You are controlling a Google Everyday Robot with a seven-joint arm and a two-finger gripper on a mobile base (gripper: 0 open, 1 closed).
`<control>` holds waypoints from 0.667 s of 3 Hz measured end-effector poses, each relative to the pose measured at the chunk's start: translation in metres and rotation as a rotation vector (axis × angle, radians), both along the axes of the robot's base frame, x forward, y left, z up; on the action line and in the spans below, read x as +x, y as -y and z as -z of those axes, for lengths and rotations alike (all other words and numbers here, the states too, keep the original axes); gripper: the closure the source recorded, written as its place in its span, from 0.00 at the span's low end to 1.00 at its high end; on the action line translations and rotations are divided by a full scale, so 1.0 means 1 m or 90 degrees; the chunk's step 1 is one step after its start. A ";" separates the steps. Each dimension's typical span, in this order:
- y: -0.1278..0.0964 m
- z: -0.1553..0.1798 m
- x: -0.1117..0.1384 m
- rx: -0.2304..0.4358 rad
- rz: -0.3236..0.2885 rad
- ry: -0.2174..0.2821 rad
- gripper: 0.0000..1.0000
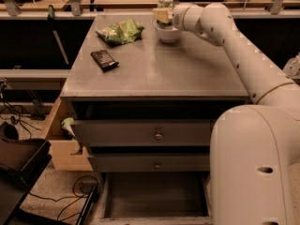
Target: Place 7up can into white bowl
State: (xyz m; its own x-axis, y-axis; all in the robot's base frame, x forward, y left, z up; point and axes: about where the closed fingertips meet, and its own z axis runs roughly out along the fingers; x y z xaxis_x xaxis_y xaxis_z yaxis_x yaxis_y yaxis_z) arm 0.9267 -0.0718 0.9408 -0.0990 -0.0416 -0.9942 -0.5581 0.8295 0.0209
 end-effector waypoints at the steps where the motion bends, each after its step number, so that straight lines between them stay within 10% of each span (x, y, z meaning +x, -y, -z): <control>1: -0.003 0.001 0.000 0.000 -0.002 -0.001 0.06; 2: -0.005 0.002 0.001 0.000 -0.004 -0.002 0.00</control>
Offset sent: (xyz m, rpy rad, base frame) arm 0.0003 0.0027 -0.0012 0.0003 0.0015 0.0031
